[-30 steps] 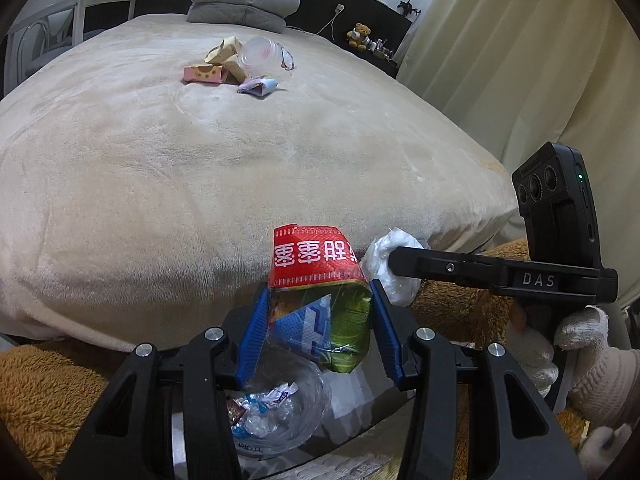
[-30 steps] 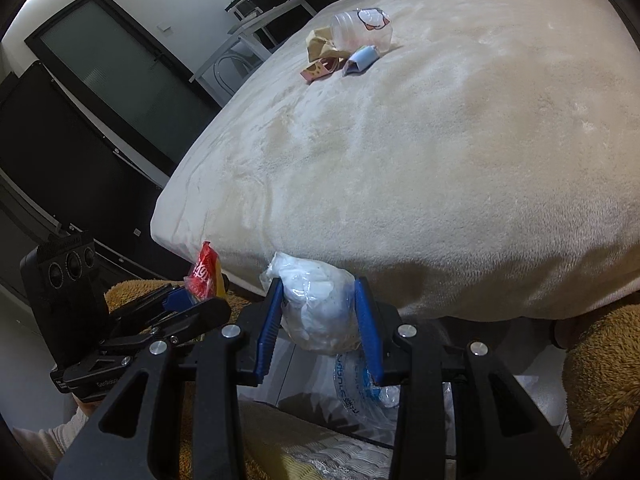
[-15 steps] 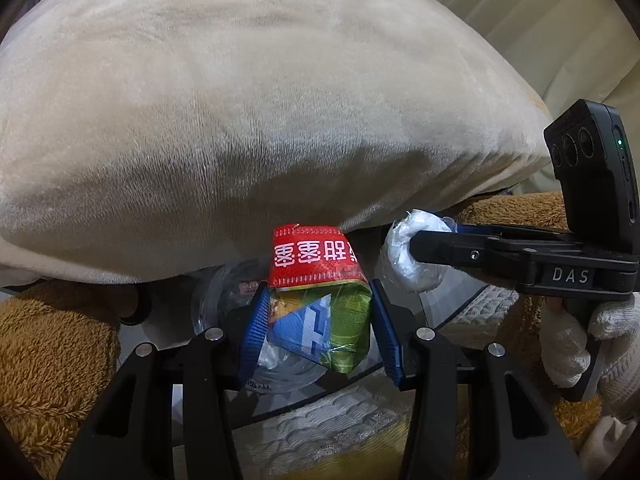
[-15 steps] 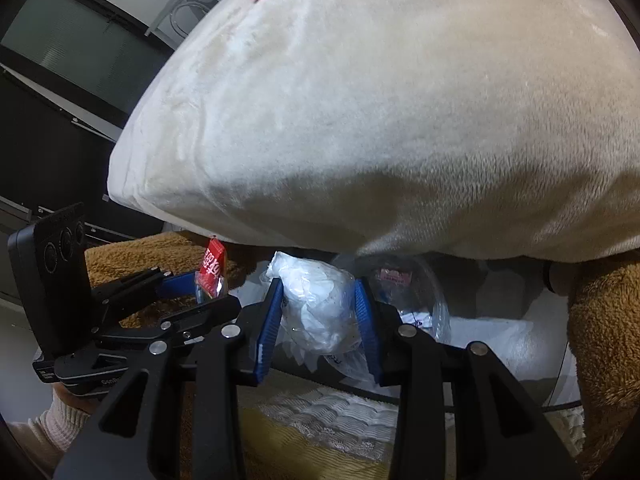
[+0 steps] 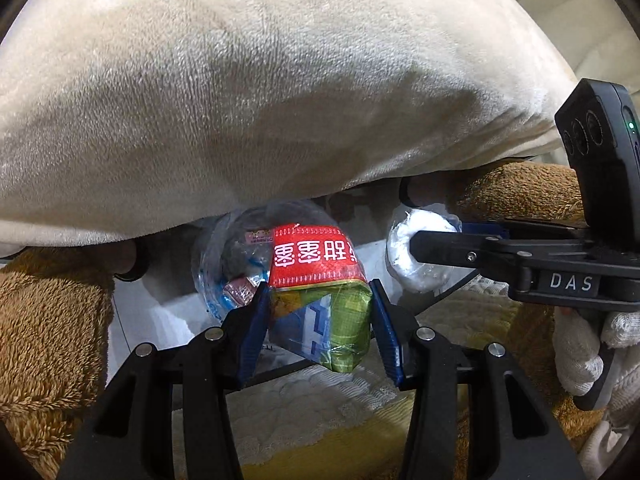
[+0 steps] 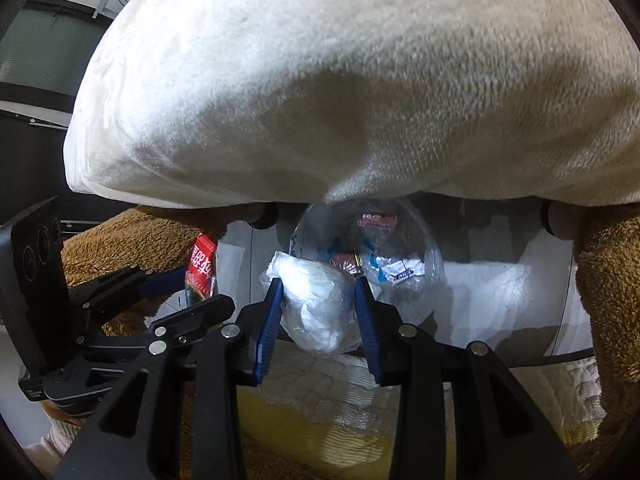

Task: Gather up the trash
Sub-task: 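Open both tools to drop the bags into the bin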

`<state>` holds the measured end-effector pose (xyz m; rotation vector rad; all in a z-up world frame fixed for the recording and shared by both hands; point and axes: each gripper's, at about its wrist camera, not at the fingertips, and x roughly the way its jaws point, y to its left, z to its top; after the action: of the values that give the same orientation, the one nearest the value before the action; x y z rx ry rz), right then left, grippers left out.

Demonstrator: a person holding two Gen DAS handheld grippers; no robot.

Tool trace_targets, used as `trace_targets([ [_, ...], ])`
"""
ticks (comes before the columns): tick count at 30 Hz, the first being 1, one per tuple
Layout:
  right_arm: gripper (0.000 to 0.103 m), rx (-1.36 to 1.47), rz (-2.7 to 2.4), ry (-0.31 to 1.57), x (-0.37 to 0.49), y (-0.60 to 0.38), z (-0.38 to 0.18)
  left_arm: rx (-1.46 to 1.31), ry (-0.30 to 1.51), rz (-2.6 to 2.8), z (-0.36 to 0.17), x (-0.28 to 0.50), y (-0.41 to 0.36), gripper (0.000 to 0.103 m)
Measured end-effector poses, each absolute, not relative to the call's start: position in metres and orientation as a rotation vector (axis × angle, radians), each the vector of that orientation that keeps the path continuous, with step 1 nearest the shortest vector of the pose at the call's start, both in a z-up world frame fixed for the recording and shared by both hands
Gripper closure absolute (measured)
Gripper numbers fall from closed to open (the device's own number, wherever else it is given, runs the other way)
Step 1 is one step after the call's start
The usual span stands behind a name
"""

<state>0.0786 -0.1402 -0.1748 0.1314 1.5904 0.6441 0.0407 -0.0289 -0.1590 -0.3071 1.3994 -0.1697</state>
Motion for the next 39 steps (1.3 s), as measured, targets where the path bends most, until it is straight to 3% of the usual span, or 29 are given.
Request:
trace_targets([
  [23,0.061,0.138,0.574,1.656,0.079,-0.145,-0.188,-0.243,1.431,-0.151,-0.156,0.044,-0.036,0.054],
  [27,0.052,0.169,0.553,1.66,0.083,-0.15,-0.188,-0.232,1.441,-0.139,-0.159,0.045,-0.037,0.04],
  [39,0.052,0.181,0.542,1.641,0.086,-0.153,-0.181,-0.245,1.437,-0.144,-0.16,0.043,-0.034,0.04],
])
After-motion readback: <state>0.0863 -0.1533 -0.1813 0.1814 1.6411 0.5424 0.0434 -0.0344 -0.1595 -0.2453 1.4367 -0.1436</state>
